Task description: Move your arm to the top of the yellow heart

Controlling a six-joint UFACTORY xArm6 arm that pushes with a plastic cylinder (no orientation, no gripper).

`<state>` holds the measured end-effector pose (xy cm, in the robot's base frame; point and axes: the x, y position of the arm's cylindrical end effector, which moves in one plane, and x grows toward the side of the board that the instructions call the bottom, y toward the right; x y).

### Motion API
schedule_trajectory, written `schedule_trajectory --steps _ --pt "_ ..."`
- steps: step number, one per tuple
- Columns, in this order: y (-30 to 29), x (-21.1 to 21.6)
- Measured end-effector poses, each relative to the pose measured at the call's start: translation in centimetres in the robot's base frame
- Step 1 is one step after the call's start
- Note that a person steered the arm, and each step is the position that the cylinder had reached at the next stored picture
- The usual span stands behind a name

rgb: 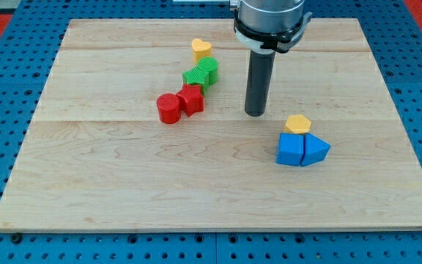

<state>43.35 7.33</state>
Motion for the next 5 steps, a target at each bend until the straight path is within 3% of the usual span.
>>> schedule_trajectory --steps 1,2,3,5 --pt "6.0 2.4" --pt "4.2 1.4" --pt "4.1 -3.2" --pt "5.3 -6.1"
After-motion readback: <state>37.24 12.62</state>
